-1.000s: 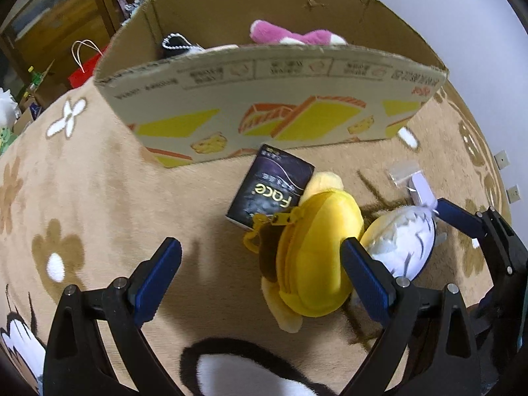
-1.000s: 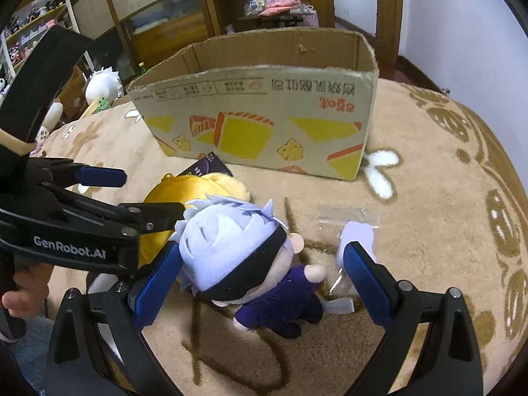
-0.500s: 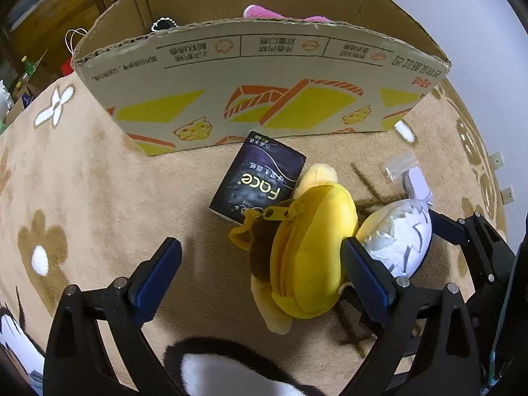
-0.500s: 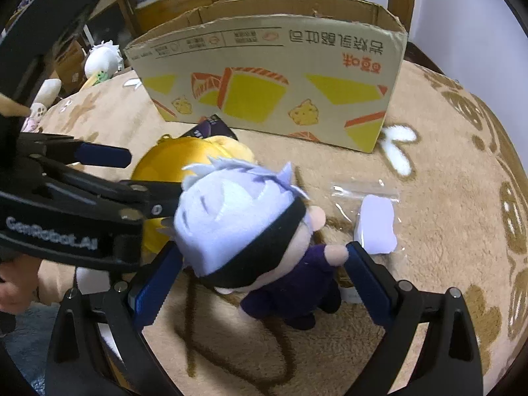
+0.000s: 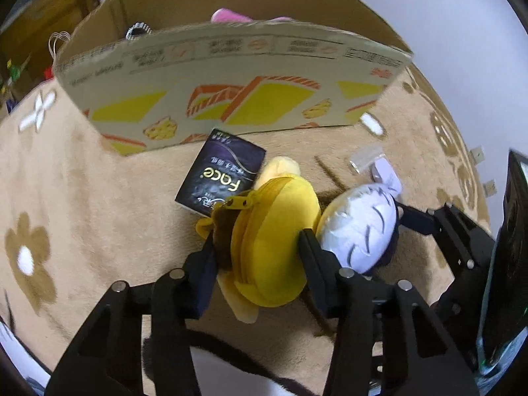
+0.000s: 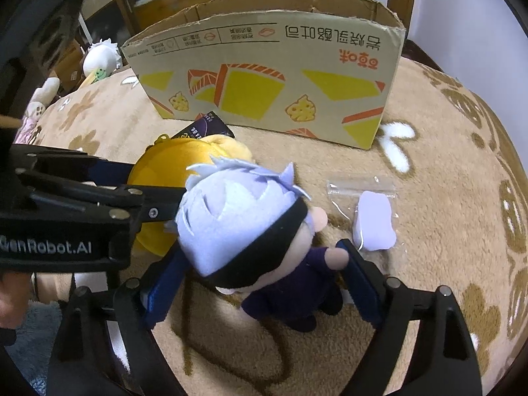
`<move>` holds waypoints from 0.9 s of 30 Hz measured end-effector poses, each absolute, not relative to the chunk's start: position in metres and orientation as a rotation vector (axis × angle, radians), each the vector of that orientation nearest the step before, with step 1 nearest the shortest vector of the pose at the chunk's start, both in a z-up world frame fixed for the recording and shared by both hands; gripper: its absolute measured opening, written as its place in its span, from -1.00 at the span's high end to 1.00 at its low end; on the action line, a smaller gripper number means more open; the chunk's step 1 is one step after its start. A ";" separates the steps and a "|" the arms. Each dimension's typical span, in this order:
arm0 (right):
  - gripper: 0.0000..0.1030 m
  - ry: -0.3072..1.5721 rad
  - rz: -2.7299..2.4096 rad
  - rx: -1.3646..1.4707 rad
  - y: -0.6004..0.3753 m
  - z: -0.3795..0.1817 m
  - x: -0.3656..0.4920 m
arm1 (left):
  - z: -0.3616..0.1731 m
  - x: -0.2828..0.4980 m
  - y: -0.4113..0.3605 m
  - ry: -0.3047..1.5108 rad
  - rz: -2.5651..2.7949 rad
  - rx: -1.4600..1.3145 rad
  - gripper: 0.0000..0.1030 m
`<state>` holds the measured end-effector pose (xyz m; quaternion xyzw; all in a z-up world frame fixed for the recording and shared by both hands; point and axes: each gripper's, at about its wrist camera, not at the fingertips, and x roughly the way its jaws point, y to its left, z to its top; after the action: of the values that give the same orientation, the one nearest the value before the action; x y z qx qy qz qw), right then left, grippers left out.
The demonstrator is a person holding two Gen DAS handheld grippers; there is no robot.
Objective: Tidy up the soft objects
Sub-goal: 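Grasp and lift the yellow pouch with the left tool while the right tool lifts the white-haired doll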
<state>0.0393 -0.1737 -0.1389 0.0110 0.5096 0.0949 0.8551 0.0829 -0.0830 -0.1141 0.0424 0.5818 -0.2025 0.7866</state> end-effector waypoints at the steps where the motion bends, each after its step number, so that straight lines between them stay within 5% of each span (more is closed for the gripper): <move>1: -0.77 1.071 0.198 0.028 -0.175 -0.138 0.039 | -0.112 0.081 -0.084 1.246 -0.435 0.105 0.16; 12: -0.66 1.039 0.150 0.073 -0.188 -0.122 0.029 | -0.078 0.066 -0.051 1.119 -0.309 0.122 0.20; 27: -0.66 0.750 0.090 0.156 -0.210 -0.062 0.016 | -0.028 0.048 -0.025 0.827 -0.141 0.117 0.20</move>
<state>0.0160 -0.2105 -0.0621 0.0760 0.3659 0.0437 0.9265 0.0485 -0.0250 -0.0280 0.0568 0.4014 -0.0685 0.9116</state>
